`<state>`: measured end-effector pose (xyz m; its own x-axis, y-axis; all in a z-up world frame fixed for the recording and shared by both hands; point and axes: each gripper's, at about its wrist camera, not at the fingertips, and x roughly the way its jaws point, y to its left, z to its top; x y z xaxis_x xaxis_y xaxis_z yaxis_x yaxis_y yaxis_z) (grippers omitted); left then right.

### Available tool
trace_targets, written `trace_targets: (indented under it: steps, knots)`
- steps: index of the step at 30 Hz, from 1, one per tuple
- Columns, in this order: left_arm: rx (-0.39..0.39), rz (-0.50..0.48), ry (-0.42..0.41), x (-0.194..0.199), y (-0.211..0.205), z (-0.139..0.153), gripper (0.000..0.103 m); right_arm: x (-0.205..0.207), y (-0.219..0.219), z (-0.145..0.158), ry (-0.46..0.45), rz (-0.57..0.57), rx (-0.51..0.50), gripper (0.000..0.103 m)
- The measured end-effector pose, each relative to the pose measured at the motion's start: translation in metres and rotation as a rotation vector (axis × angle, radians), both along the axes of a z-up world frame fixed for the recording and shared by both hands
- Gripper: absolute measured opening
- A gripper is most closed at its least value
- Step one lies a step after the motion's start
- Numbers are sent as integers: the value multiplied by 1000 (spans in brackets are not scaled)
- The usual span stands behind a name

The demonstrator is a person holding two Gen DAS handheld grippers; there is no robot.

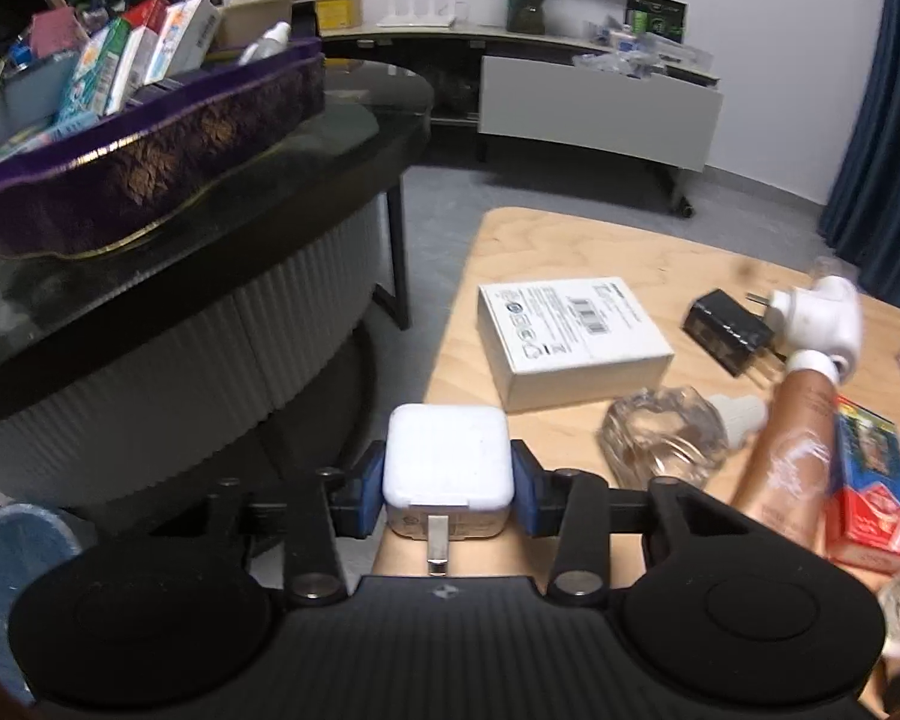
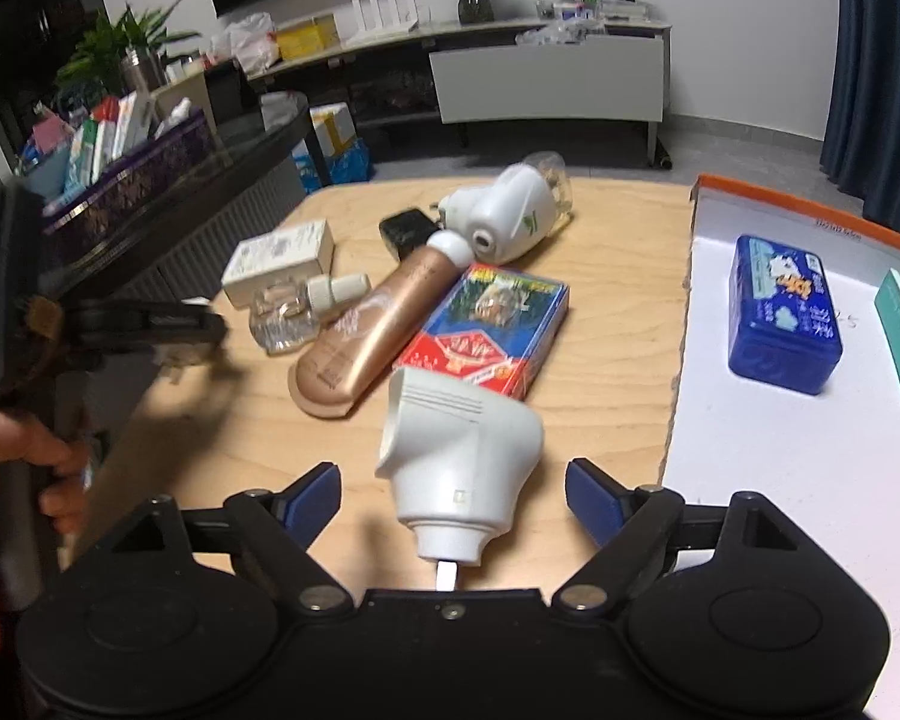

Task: Organize rigid objects
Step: 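Grasp the white charger with left gripper while right grasps the white diffuser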

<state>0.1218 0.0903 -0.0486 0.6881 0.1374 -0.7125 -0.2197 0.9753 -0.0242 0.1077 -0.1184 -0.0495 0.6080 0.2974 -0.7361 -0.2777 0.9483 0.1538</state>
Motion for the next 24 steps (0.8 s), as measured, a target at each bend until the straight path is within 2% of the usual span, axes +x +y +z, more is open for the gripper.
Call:
trace_targets:
  steps: [2, 8, 9, 10, 14, 19, 24]
  knots:
    - [24, -13, -5, -4, -3, -1, 42, 2, 2, -4, -3, -9, -9, 97]
    - [13, -57, -29, -18, -10, 4, 42, 18, 6, -11, -2, -25, -24, 97]
    - [13, -63, -34, -21, -13, 6, 42, 19, 9, -12, -15, -24, -37, 94]
    - [6, -67, -35, -25, -15, 8, 42, 20, 11, -12, -25, -23, -50, 82]
    - [19, -107, -42, -34, -33, 13, 42, 18, 10, -10, -30, -29, -19, 79]
    - [0, -148, -66, -44, -54, 25, 42, 6, -1, 7, -86, -33, 0, 78]
    - [-19, -211, -107, -50, -82, 40, 42, -5, -27, 31, -142, -86, 26, 75]
